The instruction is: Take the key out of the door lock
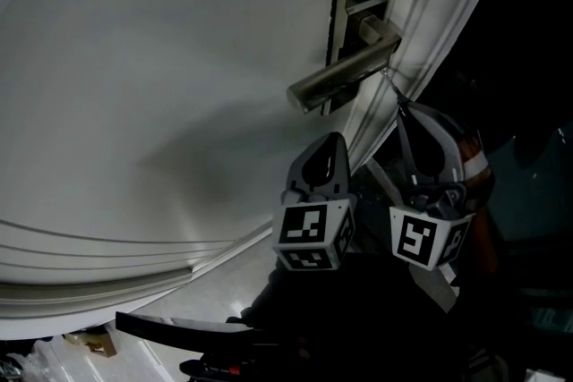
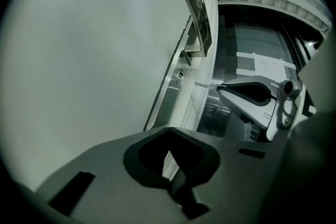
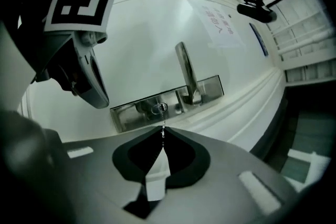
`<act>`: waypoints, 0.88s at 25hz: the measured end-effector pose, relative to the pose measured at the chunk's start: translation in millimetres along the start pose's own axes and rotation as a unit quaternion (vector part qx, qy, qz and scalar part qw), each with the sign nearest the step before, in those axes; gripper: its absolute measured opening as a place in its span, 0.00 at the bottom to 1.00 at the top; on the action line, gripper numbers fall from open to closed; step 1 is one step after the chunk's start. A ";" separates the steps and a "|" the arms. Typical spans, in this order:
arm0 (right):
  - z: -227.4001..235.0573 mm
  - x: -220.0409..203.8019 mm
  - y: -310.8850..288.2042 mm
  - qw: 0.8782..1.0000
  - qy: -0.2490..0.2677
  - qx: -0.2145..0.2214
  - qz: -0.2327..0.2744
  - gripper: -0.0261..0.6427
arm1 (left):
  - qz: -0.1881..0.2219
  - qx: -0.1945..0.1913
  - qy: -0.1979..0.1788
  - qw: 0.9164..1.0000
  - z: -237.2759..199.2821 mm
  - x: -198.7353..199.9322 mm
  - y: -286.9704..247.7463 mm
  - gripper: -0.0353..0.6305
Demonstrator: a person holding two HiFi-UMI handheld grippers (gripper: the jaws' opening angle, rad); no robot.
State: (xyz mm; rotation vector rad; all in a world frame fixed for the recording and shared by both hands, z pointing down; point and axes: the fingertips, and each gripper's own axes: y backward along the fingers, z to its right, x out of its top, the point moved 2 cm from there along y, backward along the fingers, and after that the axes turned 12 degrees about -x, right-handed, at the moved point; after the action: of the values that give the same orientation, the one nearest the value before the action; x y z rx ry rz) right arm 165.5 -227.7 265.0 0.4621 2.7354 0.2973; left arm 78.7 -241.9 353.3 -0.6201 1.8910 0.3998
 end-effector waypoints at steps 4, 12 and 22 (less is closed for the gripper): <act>-1.7 -12.3 5.3 0.996 -0.073 -0.008 -0.040 0.06 | -0.005 -0.012 -0.006 1.000 6.4 -2.3 -4.8 0.05; -1.7 -29.8 23.4 0.956 -0.279 0.016 -0.085 0.06 | -0.008 -0.049 -0.033 0.998 24.4 0.2 -11.7 0.05; -8.1 -52.7 37.1 0.920 -0.370 0.027 -0.130 0.06 | -0.053 -0.078 -0.037 0.995 35.0 -21.6 -24.8 0.05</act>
State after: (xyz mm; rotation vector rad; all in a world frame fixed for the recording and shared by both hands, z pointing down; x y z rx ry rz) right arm 219.5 -213.1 298.1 0.1613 2.0247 -0.0298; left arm 126.2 -238.1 359.9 -0.7941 1.7587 0.4982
